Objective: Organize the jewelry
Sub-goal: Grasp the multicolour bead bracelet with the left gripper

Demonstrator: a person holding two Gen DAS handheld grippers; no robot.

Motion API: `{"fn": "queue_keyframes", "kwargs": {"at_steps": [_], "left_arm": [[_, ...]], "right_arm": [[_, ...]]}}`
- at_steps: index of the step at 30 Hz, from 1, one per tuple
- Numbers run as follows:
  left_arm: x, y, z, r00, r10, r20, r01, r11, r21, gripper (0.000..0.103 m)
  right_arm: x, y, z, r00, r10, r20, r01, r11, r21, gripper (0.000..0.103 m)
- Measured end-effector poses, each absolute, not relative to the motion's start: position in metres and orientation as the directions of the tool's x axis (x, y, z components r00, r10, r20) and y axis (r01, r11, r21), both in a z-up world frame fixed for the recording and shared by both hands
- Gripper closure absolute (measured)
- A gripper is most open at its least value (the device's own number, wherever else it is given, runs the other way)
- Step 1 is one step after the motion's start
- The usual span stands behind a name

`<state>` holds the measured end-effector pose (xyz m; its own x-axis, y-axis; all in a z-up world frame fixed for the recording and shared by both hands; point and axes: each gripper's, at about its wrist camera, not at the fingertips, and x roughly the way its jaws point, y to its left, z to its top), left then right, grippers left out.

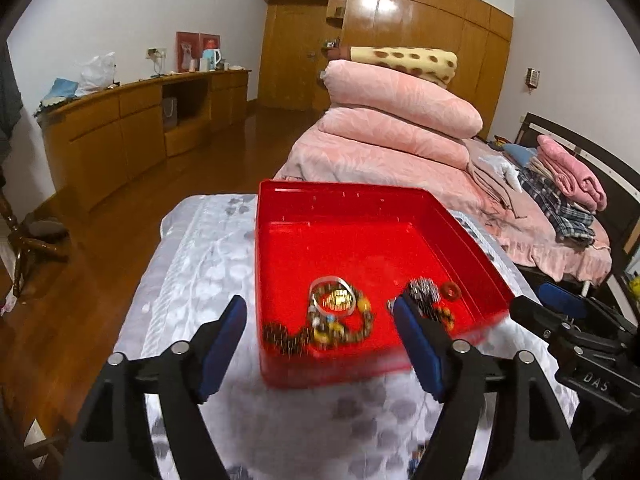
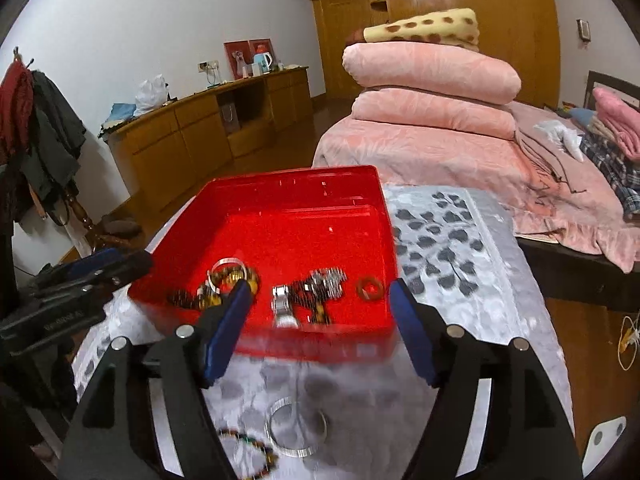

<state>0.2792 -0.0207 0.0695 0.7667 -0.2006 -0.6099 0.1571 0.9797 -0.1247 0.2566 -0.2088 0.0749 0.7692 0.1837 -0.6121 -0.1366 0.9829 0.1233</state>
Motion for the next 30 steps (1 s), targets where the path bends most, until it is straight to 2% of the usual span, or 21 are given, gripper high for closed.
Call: {"fn": "queue_keyframes", "kwargs": {"at_steps": [6,23,26,30], "left_arm": [[0.248,-0.024,0.053,0.743,-0.210,-0.636,0.185,0.977,-0.107,0.023],[0.203,-0.062,0.007,0.646,-0.251,-0.721,0.276,0.957,-0.086,0.023],[0.203,-0.067,0.004,0.631,-0.258,-0.732,0.291,0.953,-0.085,0.028],[0.209,-0.071,-0.005,0.598,-0.254,-0.760,0.298,0.951,-0.084,0.041]], "right_arm": [[0.227,-0.212,0.059,0.749,0.169,-0.641,-0.131,0.986,0.106,0.029],[0.190,-0.215,0.041,0.717,0.162,-0.678,-0.124,0.987,0.105,0.029],[0.189,-0.214,0.041,0.716,0.168,-0.677,-0.129,0.986,0.109,0.029],[0.188,-0.213,0.041,0.716,0.174,-0.676,-0.131,0.985,0.115,0.029]]}}
